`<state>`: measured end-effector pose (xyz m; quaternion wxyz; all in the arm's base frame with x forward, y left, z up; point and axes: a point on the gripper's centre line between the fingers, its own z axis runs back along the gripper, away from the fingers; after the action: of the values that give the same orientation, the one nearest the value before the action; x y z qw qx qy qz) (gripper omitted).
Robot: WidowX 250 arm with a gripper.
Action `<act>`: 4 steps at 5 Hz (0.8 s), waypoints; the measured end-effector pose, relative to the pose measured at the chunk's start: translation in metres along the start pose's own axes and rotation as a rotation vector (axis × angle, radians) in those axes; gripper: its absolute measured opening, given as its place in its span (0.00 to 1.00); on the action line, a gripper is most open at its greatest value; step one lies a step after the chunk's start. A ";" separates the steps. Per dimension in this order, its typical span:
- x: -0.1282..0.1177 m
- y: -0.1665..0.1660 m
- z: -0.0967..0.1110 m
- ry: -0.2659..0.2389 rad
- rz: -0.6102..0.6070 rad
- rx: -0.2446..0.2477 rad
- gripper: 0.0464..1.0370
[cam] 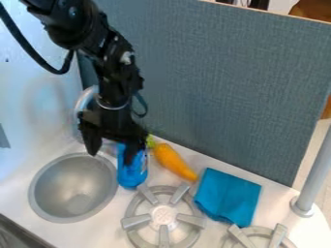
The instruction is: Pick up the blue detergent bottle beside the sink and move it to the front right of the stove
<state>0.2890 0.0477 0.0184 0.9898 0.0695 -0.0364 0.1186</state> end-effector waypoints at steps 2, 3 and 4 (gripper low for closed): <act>0.024 0.011 -0.018 0.054 0.021 -0.008 0.97; 0.037 0.009 -0.030 0.038 0.024 -0.003 0.97; 0.047 0.003 -0.031 0.018 0.034 0.003 0.97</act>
<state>0.3354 0.0656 -0.0077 0.9879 0.0693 -0.0283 0.1361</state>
